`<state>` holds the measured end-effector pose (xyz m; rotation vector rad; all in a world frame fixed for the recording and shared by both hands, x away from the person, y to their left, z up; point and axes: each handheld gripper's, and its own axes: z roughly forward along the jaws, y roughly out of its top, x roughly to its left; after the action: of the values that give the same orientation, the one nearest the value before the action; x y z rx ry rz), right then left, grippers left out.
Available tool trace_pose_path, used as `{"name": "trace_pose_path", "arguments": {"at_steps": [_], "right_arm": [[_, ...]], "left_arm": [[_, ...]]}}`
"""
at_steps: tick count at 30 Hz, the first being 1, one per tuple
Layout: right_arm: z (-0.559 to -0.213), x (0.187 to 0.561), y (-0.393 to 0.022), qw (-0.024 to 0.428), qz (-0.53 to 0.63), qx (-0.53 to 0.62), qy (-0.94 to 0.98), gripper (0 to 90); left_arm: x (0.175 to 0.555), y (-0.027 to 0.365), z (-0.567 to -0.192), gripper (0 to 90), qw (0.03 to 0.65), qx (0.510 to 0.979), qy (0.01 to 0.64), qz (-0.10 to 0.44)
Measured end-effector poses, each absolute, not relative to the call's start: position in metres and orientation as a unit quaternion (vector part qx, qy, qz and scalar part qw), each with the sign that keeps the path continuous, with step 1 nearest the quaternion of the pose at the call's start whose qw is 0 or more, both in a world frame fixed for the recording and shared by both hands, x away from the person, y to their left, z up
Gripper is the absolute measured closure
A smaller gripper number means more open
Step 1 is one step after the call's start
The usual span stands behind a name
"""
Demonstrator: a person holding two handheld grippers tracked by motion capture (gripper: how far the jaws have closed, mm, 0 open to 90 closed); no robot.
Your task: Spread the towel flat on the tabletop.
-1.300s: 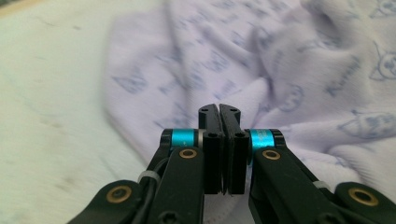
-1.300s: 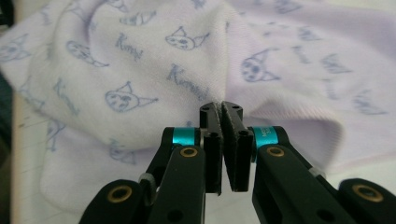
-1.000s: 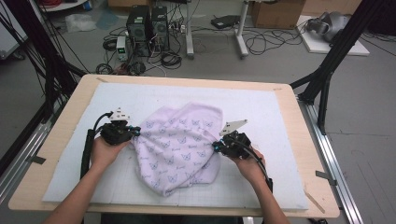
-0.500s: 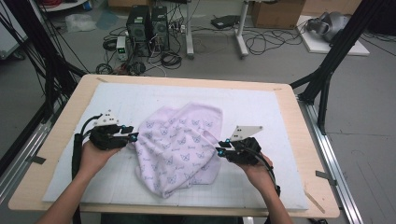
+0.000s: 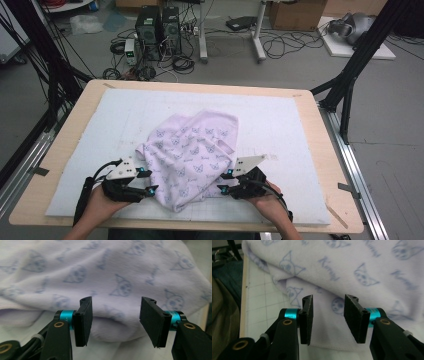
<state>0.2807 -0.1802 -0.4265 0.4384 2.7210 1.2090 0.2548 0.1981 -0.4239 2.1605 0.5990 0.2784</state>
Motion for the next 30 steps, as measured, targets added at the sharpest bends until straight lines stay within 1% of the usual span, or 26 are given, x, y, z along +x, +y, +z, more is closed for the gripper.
{"name": "trace_pose_path", "arguments": {"at_steps": [1, 2, 3, 4, 5, 6, 7, 8, 9, 13, 17, 20, 23, 24, 25, 26, 27, 28, 30], "right_arm": [[-0.429, 0.281, -0.177, 0.062, 0.392, 0.144, 0.907, 59.9], [-0.433, 0.281, -0.173, 0.056, 0.384, 0.143, 0.910, 61.7], [-0.436, 0.282, -0.170, 0.052, 0.375, 0.138, 0.915, 64.8], [-0.439, 0.281, -0.167, 0.049, 0.370, 0.135, 0.918, 69.1], [-0.439, 0.281, -0.167, 0.049, 0.370, 0.135, 0.918, 69.1], [-0.440, 0.281, -0.165, 0.046, 0.375, 0.132, 0.916, 74.9], [-0.439, 0.279, -0.164, 0.045, 0.372, 0.129, 0.918, 81.0], [-0.438, 0.277, -0.163, 0.049, 0.370, 0.123, 0.920, 83.3], [-0.437, 0.276, -0.162, 0.052, 0.366, 0.119, 0.921, 84.2], [-0.430, 0.269, -0.163, 0.035, 0.386, 0.116, 0.914, 85.1], [-0.412, 0.258, -0.161, 0.028, 0.416, 0.099, 0.903, 85.0], [-0.395, 0.251, -0.156, 0.029, 0.438, 0.084, 0.895, 85.0], [-0.382, 0.251, -0.149, 0.034, 0.451, 0.075, 0.889, 84.9], [-0.380, 0.254, -0.147, 0.045, 0.445, 0.076, 0.891, 84.9], [-0.380, 0.254, -0.147, 0.045, 0.445, 0.076, 0.891, 84.9], [-0.379, 0.268, -0.143, 0.060, 0.438, 0.094, 0.892, 84.8], [-0.380, 0.275, -0.143, 0.066, 0.434, 0.106, 0.892, 84.8], [-0.382, 0.284, -0.143, 0.072, 0.428, 0.122, 0.892, 84.8], [-0.390, 0.305, -0.146, 0.078, 0.422, 0.154, 0.890, 84.8]], "left_arm": [[0.255, 0.190, -0.429, 48.0, 0.414, 0.875, 0.229, 0.104], [0.255, 0.190, -0.429, 52.8, 0.414, 0.875, 0.229, 0.104], [0.256, 0.183, -0.437, 60.4, 0.394, 0.888, 0.219, 0.095], [0.256, 0.183, -0.437, 67.8, 0.394, 0.888, 0.219, 0.095], [0.257, 0.180, -0.441, 67.8, 0.392, 0.890, 0.212, 0.098], [0.257, 0.180, -0.441, 73.8, 0.399, 0.887, 0.210, 0.097], [0.258, 0.179, -0.440, 82.5, 0.396, 0.889, 0.210, 0.094], [0.258, 0.179, -0.439, 84.6, 0.394, 0.890, 0.208, 0.095], [0.258, 0.179, -0.438, 85.9, 0.395, 0.889, 0.210, 0.094], [0.252, 0.191, -0.425, 87.1, 0.411, 0.878, 0.219, 0.109], [0.249, 0.209, -0.401, 87.2, 0.437, 0.861, 0.229, 0.120], [0.251, 0.221, -0.381, 87.3, 0.450, 0.849, 0.235, 0.145], [0.262, 0.228, -0.368, 87.3, 0.455, 0.838, 0.250, 0.169], [0.262, 0.228, -0.368, 87.3, 0.455, 0.838, 0.250, 0.169], [0.268, 0.229, -0.367, 87.3, 0.452, 0.836, 0.255, 0.175], [0.284, 0.227, -0.368, 87.3, 0.448, 0.834, 0.269, 0.176], [0.284, 0.227, -0.368, 87.3, 0.448, 0.834, 0.269, 0.176], [0.302, 0.221, -0.373, 87.3, 0.437, 0.835, 0.284, 0.178], [0.321, 0.216, -0.381, 87.3, 0.425, 0.836, 0.301, 0.175]]}}
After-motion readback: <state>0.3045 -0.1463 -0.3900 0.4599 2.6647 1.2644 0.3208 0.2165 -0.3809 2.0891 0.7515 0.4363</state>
